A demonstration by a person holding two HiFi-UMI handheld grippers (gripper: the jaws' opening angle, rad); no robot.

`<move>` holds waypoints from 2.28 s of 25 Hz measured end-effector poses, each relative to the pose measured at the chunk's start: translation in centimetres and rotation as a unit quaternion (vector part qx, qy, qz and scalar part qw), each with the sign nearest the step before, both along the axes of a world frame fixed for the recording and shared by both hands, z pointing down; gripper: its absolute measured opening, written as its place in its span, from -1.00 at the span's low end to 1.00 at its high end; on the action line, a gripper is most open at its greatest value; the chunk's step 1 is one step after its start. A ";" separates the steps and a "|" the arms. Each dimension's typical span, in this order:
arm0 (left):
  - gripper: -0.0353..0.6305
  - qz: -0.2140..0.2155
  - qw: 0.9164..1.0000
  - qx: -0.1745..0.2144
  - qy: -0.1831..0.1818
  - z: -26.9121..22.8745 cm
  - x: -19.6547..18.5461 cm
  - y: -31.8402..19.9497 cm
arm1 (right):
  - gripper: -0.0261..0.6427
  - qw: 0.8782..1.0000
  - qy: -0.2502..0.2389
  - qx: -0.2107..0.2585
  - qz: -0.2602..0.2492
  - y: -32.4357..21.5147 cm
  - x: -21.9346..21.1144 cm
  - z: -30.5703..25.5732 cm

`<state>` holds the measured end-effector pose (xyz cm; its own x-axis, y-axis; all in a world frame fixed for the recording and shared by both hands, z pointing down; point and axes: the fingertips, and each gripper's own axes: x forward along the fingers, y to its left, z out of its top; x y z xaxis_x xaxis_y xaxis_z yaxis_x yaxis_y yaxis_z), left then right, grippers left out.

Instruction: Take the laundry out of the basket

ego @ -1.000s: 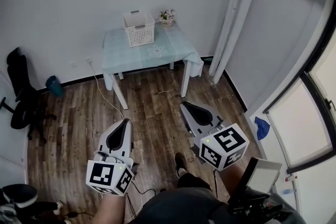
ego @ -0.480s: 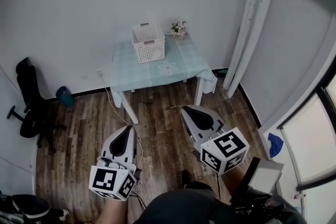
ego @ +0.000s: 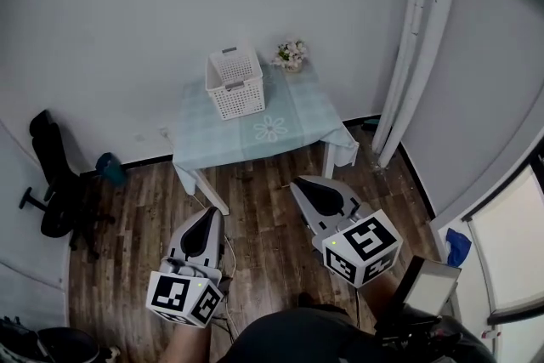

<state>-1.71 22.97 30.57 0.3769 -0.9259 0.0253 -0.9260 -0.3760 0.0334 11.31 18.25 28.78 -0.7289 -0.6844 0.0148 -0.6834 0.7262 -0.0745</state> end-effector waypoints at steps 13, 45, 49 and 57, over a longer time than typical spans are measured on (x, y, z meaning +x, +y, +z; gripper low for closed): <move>-0.87 -0.016 1.000 -0.019 -0.011 1.1 2.1 -7.4 | -0.87 1.000 -0.011 -0.003 -0.023 -8.0 1.9 0.9; -0.86 0.005 0.999 -0.002 0.037 1.9 -14.2 -27.7 | -0.87 0.999 0.050 -0.005 -0.005 -26.7 -14.1 1.2; -0.86 0.007 0.999 -0.004 0.041 2.5 -16.5 -29.4 | -0.87 0.998 0.060 -0.005 0.001 -28.7 -16.3 1.5; -0.86 0.010 0.998 -0.007 0.057 3.3 -19.2 -32.5 | -0.87 0.997 0.077 -0.006 0.008 -31.9 -18.3 1.7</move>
<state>-20.95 -9.52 33.90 0.3969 -0.9178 -0.0053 -0.9080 -0.3935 0.1437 -6.97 -13.66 30.47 -0.7062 -0.6953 0.1335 -0.6992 0.7145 0.0229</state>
